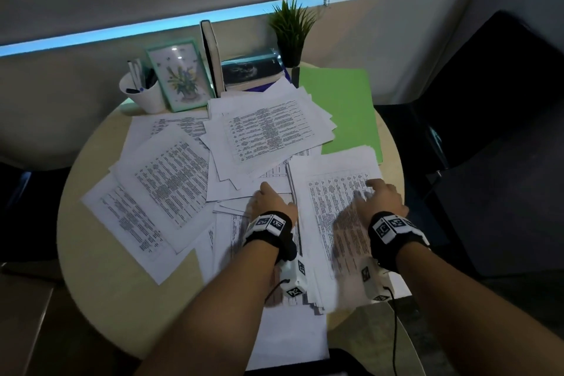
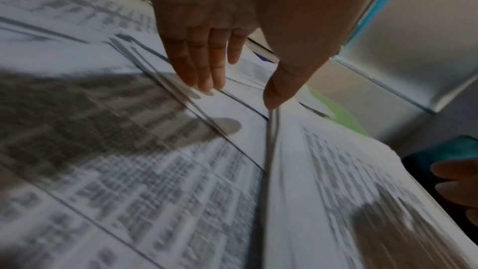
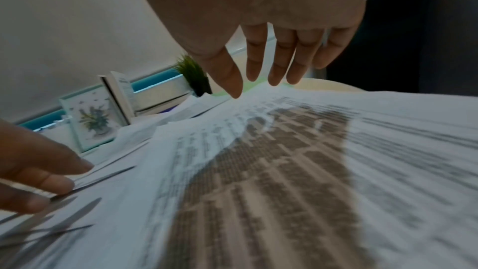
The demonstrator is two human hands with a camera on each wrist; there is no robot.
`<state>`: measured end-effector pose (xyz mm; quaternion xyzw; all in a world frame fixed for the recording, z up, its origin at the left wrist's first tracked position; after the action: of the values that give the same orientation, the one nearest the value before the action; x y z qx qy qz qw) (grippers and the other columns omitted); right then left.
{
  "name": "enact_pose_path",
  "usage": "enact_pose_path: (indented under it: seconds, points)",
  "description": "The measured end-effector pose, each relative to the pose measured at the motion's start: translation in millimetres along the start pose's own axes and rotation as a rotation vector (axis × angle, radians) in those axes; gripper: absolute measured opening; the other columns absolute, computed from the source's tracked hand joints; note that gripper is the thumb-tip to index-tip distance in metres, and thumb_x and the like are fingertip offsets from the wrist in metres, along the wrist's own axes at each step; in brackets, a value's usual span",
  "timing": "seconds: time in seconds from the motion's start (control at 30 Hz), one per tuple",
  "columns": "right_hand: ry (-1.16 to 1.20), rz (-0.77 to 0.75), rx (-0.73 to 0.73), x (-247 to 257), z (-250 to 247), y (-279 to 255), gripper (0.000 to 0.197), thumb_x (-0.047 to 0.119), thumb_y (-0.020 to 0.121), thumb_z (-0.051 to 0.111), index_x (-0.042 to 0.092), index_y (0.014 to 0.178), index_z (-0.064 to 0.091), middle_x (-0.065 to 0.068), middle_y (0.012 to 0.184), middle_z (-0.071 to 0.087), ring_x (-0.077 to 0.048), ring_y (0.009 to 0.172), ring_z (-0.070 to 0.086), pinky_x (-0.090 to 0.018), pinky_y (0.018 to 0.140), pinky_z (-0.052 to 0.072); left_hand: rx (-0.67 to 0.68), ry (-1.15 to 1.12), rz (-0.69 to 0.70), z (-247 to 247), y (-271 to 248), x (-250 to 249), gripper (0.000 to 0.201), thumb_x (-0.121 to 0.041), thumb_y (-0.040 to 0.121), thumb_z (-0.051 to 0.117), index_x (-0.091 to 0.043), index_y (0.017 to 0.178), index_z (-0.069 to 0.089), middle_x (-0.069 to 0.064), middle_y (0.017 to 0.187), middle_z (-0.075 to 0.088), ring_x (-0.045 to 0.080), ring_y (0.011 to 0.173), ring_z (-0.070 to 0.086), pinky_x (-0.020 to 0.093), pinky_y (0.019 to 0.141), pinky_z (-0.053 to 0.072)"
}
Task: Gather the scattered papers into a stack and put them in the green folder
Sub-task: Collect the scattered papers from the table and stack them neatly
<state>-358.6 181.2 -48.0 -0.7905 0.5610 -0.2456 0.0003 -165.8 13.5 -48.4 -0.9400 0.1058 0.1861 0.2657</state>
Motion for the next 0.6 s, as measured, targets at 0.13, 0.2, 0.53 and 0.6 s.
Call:
enact_pose_path:
  seconds: [0.13, 0.2, 0.53, 0.6]
  points:
    - [-0.007, -0.098, 0.036, 42.2, 8.8, -20.5, 0.036, 0.033, 0.086, 0.061, 0.028, 0.121, 0.056, -0.005, 0.129, 0.052, -0.028, 0.116, 0.051, -0.044, 0.102, 0.032, -0.047, -0.036, -0.126, -26.8, -0.4, 41.9, 0.073, -0.03, 0.082, 0.064, -0.007, 0.14, 0.026, 0.014, 0.141, 0.038, 0.034, 0.128, 0.04, 0.043, 0.099, 0.039]
    - [-0.035, -0.228, 0.056, 66.5, 20.6, -41.5, 0.035, 0.029, 0.086, 0.06, 0.027, 0.121, 0.056, -0.003, 0.129, 0.053, -0.026, 0.117, 0.05, -0.044, 0.104, 0.032, -0.07, -0.059, -0.239, -37.0, -5.1, 77.5, 0.069, -0.03, 0.08, 0.066, -0.007, 0.135, 0.031, 0.015, 0.14, 0.036, 0.035, 0.129, 0.037, 0.046, 0.101, 0.037]
    - [-0.556, -0.742, 0.377, 137.9, 132.9, -148.2, 0.066, 0.044, 0.076, 0.072, 0.028, 0.133, 0.043, -0.003, 0.133, 0.043, -0.027, 0.122, 0.043, -0.045, 0.103, 0.033, -0.03, -0.003, -0.379, -33.7, -40.1, 166.5, 0.076, -0.038, 0.074, 0.074, -0.006, 0.128, 0.032, 0.017, 0.138, 0.032, 0.039, 0.123, 0.038, 0.05, 0.099, 0.037]
    - [-0.607, -0.721, 0.372, 142.3, 140.6, -147.9, 0.069, 0.04, 0.073, 0.076, 0.028, 0.133, 0.043, -0.004, 0.132, 0.042, -0.028, 0.122, 0.043, -0.047, 0.103, 0.035, -0.016, -0.092, -0.421, -39.4, -42.4, 160.6, 0.079, -0.036, 0.074, 0.075, -0.007, 0.133, 0.03, 0.017, 0.142, 0.03, 0.041, 0.126, 0.037, 0.052, 0.1, 0.036]
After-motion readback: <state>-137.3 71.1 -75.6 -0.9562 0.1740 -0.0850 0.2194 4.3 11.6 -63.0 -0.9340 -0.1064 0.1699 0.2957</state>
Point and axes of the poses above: each hand's wrist, its own y-axis towards the middle knuckle, its own z-axis out of the palm, x = y × z, the point moved 7 cm from there along y, towards the middle knuckle
